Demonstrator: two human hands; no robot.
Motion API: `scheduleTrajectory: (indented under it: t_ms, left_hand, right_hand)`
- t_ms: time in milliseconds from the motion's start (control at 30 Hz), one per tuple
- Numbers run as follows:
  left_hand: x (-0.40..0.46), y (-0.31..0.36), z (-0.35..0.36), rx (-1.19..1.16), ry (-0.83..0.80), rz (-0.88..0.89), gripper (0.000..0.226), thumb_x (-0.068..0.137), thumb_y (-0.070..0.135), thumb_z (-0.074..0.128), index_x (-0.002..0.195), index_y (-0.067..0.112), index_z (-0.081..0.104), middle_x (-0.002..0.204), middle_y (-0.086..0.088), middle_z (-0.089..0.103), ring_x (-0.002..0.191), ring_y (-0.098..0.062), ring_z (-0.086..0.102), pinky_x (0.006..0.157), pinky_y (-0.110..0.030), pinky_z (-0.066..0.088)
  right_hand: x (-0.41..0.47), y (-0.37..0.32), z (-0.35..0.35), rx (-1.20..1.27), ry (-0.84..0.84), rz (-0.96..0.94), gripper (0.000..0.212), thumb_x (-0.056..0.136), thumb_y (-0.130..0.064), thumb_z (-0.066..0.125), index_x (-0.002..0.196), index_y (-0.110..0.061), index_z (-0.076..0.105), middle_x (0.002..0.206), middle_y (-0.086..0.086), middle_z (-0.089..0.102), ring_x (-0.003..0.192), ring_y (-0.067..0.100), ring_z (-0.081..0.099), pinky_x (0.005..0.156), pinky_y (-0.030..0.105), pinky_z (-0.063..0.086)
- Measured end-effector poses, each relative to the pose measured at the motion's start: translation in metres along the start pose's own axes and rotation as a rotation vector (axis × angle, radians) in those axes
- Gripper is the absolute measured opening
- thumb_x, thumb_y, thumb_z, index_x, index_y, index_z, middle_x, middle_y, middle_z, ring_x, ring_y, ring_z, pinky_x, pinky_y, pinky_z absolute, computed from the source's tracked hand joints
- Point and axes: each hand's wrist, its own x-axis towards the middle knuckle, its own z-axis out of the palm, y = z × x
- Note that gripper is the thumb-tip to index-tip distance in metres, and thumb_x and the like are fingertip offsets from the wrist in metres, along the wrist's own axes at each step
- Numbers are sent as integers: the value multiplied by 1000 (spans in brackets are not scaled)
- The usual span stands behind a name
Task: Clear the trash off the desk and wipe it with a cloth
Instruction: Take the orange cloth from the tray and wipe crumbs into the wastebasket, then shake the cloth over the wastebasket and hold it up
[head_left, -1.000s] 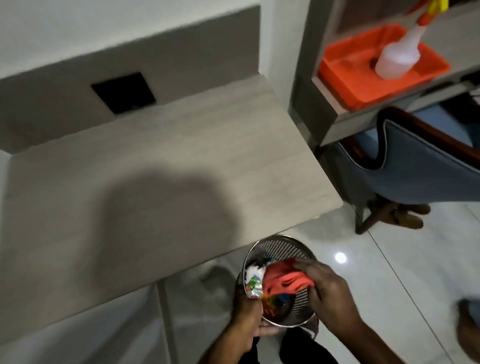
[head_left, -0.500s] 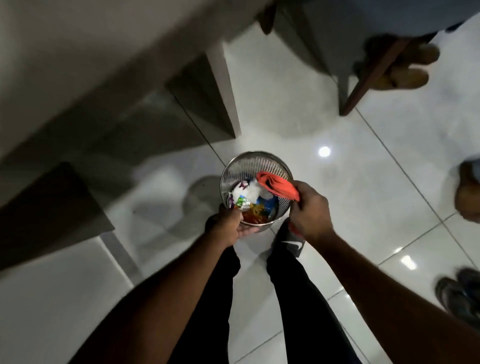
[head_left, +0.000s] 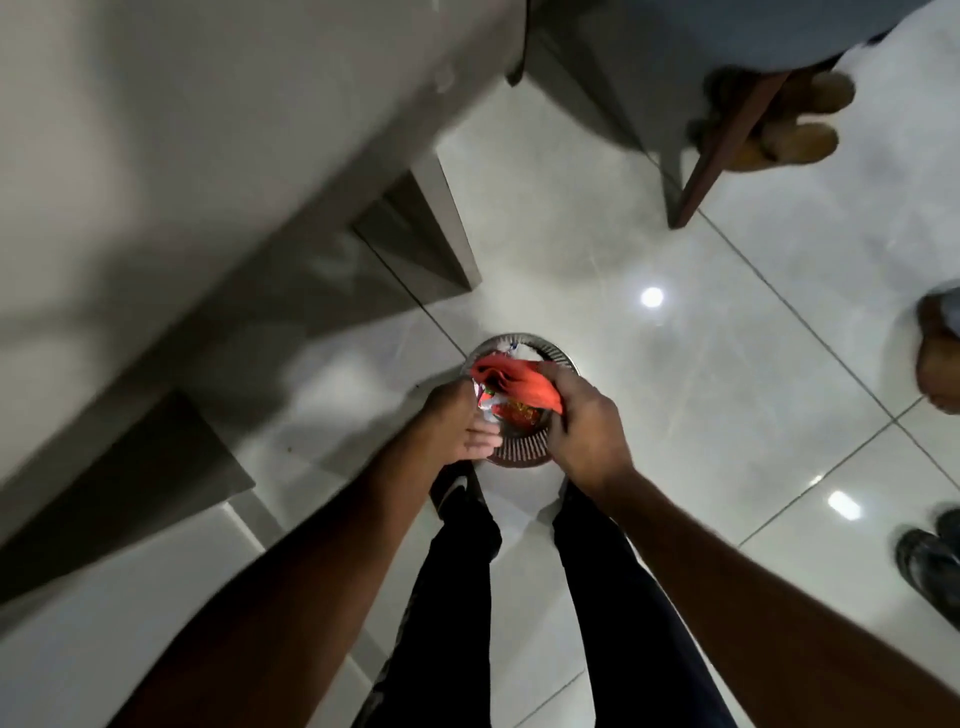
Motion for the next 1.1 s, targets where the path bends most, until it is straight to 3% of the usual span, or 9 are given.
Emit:
scheduleTrajectory:
  t_ms: [133, 300, 433, 533, 733, 833, 933, 1033, 1100]
  left_hand:
    - [-113, 46, -5, -44, -107, 140, 59, 81, 74, 47, 93, 19, 66, 84, -8, 73, 65, -24, 72, 47, -32, 59]
    - [-255, 74, -10, 302, -142, 675, 19, 70, 24, 72, 77, 7, 66, 71, -15, 60, 58, -18, 59, 57, -31, 50]
    - [-352, 100, -25, 476, 2, 938, 33, 64, 27, 66, 69, -5, 62, 60, -9, 54, 55, -16, 51, 55, -31, 42]
    - [-409, 126, -45, 488, 66, 1057, 17, 64, 24, 63, 55, 11, 58, 50, 1, 49, 47, -15, 46, 48, -23, 39]
    - [-493, 201, -87, 450, 76, 1180, 12, 85, 2, 58, 76, 9, 64, 69, -13, 54, 66, -21, 53, 62, -36, 46]
    - [-532, 241, -95, 500, 13, 1282, 21, 90, 3, 56, 72, 13, 61, 69, -7, 57, 64, -19, 55, 63, -31, 47]
    - [-563, 291, -91, 717, -91, 1317, 10, 91, 6, 58, 86, -1, 62, 70, -7, 57, 62, -18, 55, 57, -28, 44]
    - [-579, 347, -78, 899, -175, 1285, 16, 94, 7, 60, 101, -6, 63, 82, -9, 63, 68, -18, 60, 56, -24, 49]
    - [-580, 392, -69, 878, -161, 1289, 15, 94, 5, 60, 103, -5, 64, 83, -7, 66, 66, -14, 62, 51, -18, 50]
  right_hand:
    - [-45, -65, -48, -71, 88, -150, 65, 69, 15, 58, 132, -1, 61, 136, 19, 62, 130, 37, 55, 110, 49, 45]
    - [-96, -148, -111, -142, 237, -128, 75, 66, 16, 68, 139, 2, 55, 144, 19, 57, 135, 41, 51, 114, 47, 38]
    - [-110, -217, -148, -171, 372, -103, 75, 68, 7, 81, 138, -1, 57, 136, 15, 65, 118, 31, 68, 89, 42, 59]
    - [-104, -261, -172, -265, 431, -97, 74, 60, -6, 91, 130, -8, 67, 111, 9, 78, 85, 26, 77, 60, 31, 60]
    - [-69, -308, -213, -352, 648, -285, 44, 71, -2, 76, 114, -8, 76, 107, 10, 79, 83, 27, 79, 64, 36, 63]
    - [-36, -316, -235, -138, 557, -283, 74, 68, -33, 92, 132, -10, 65, 127, 2, 69, 111, 18, 69, 89, 35, 59]
    - [22, -330, -273, 254, 381, -152, 118, 61, -78, 76, 156, -24, 32, 150, -16, 36, 137, 3, 35, 112, 31, 34]
    - [104, -345, -319, 624, 138, -215, 122, 56, -71, 86, 155, -28, 29, 159, -9, 36, 144, 10, 35, 117, 41, 34]
    - [160, -347, -346, 866, -62, -245, 94, 62, -48, 93, 141, -23, 50, 143, 6, 59, 131, 24, 56, 109, 51, 45]
